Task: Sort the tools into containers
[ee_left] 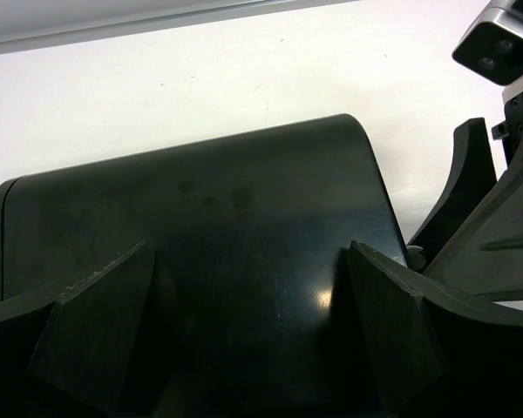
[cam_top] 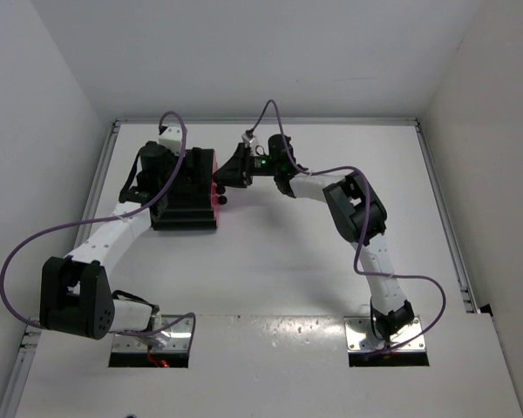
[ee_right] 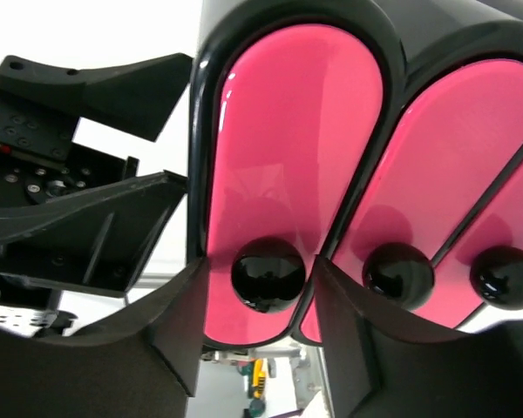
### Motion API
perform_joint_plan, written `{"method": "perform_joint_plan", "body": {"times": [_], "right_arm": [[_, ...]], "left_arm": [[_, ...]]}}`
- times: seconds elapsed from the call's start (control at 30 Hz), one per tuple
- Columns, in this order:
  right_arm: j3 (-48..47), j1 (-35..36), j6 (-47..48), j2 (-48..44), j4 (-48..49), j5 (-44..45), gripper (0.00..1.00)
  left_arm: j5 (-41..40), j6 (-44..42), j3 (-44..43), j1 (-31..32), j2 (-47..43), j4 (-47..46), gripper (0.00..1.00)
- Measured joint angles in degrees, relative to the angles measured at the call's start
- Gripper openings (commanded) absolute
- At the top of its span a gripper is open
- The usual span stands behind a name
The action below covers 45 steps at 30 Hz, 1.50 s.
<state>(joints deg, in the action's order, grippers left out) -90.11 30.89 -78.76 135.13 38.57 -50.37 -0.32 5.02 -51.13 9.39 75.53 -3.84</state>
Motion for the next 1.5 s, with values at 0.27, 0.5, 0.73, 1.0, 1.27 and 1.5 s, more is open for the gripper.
{"method": "perform_joint_plan", "body": {"times": [0.27, 0.5, 0.73, 1.0, 1.27, 1.5], "right_arm": [[0.02, -0.07, -1.16, 0.68, 1.36, -0.66, 0.24], [3.23, -1.16, -1.46, -0.31, 4.46, -0.72, 0.22], [9.27, -4.17, -1.14, -3.21, 6.56, -2.97, 0.22], [10.82, -6.19, -0.52, -3.54, 7.43, -5.9, 0.33], [10.82, -6.56, 1.33, -2.86, 4.11, -5.73, 0.74], [14.25, -8.09, 3.41, -4.48, 3.06, -5.35, 0.75]], "left_arm": [[0.07, -0.02, 0.42, 0.0, 0.0, -0.74, 1.0], [0.09, -0.04, 0.42, 0.0, 0.0, -0.81, 1.0], [0.13, -0.04, 0.44, 0.0, 0.0, -0.83, 1.0], [0.13, -0.04, 0.44, 0.0, 0.0, -0.85, 1.0], [0.15, -0.02, 0.79, 0.0, -0.07, -1.36, 1.0], [0.17, -0.07, 0.85, 0.0, -0.13, -1.44, 1.0]]}}
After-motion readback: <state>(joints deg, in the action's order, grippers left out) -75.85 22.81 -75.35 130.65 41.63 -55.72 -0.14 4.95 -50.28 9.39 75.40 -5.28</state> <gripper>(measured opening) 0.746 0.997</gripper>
